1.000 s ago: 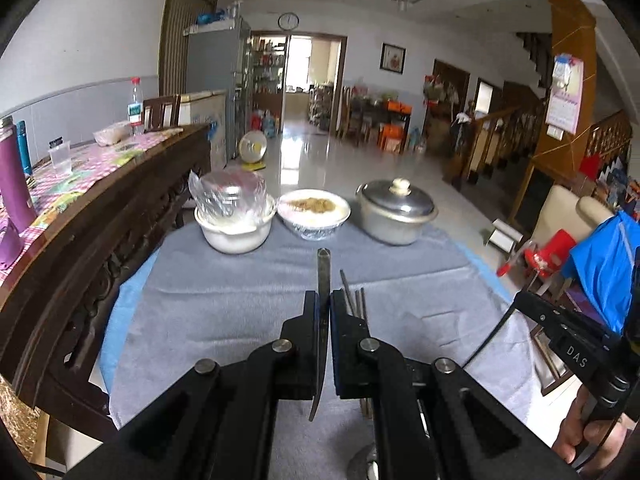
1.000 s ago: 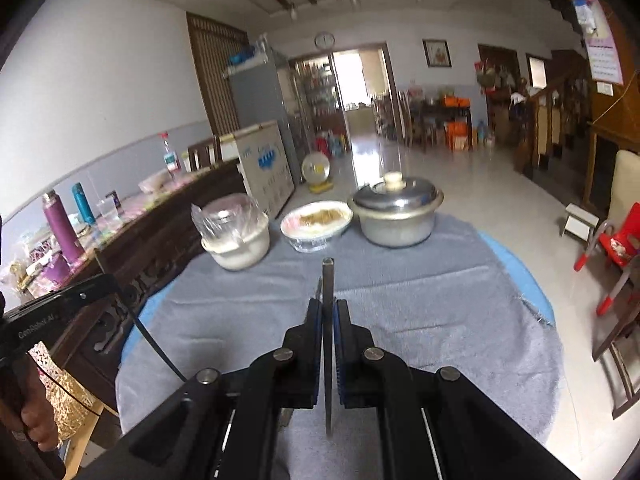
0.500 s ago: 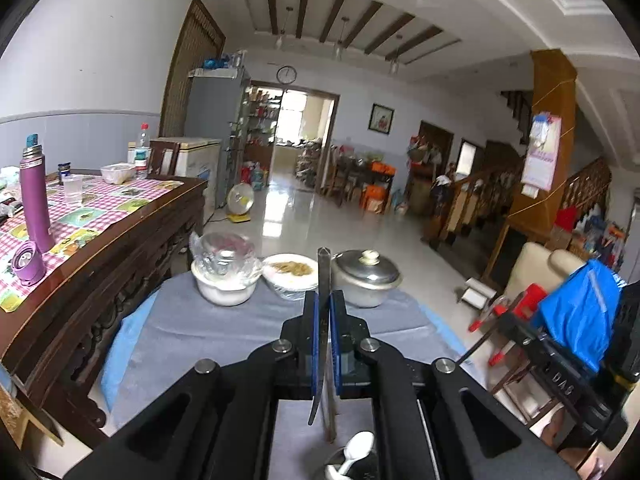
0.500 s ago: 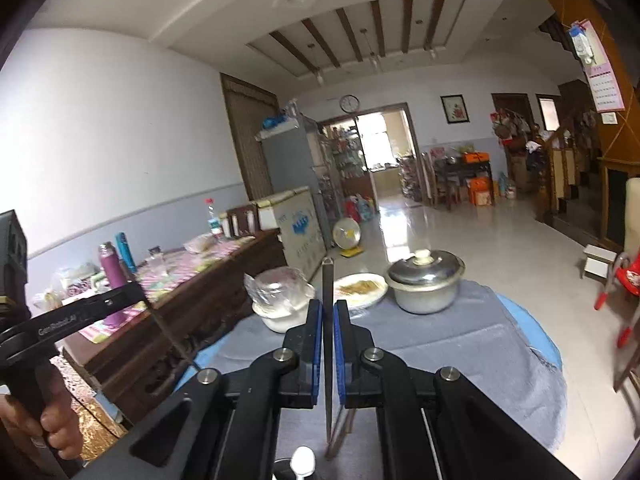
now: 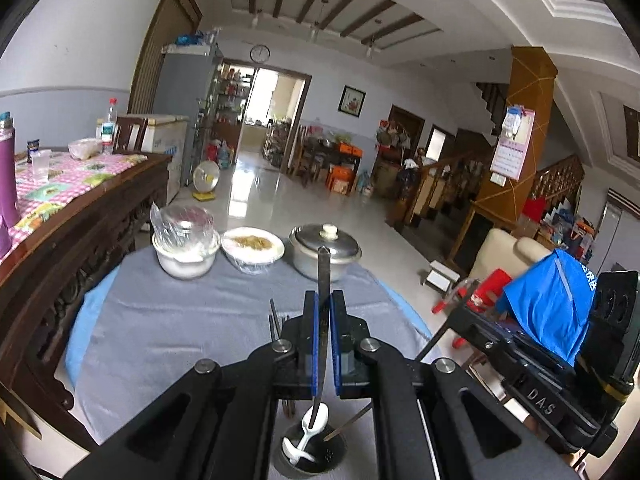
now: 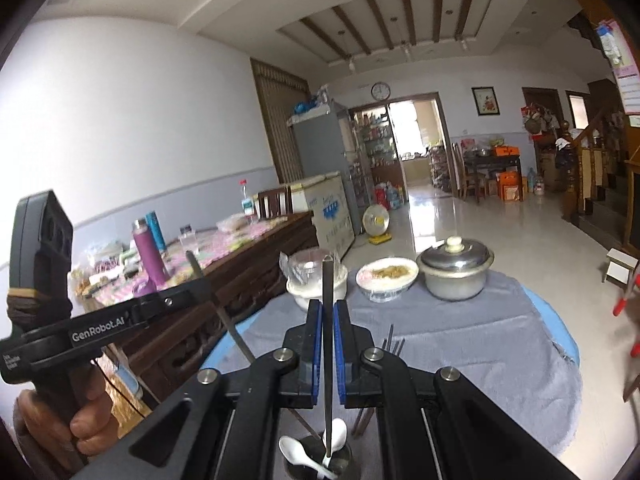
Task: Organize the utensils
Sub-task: 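Carry both chopsticks to the utensil holder and drop them in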
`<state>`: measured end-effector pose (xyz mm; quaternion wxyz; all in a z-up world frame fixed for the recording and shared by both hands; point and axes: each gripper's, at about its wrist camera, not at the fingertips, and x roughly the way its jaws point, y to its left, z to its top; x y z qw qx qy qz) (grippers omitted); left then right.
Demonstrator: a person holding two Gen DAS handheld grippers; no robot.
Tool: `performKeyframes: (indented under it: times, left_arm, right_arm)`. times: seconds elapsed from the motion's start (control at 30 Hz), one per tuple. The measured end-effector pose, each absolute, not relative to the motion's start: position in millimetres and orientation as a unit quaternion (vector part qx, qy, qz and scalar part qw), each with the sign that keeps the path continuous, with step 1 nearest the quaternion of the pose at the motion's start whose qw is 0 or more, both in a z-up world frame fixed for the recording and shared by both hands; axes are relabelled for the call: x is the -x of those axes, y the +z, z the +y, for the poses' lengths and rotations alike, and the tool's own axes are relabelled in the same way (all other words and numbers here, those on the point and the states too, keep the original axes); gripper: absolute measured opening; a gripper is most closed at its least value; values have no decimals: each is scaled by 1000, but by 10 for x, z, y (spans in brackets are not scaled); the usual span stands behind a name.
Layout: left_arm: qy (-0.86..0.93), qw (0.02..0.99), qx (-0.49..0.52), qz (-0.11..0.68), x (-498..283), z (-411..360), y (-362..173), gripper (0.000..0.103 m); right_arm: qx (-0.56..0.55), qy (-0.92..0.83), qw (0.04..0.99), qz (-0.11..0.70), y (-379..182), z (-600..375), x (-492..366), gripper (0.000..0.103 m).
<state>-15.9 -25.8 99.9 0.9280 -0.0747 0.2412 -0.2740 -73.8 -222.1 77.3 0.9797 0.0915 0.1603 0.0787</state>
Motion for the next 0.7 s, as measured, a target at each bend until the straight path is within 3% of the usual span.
performKeyframes:
  times: [0.6, 0.7]
  left_arm:
    - [-246, 913, 60, 321, -98, -287, 608, 6]
    - [-241, 915, 68, 318, -107, -210, 609, 13]
  right_arm:
    - [-96, 67, 962, 247, 355, -2246, 472, 9]
    - [-112, 64, 962, 242, 368, -2304, 473, 24]
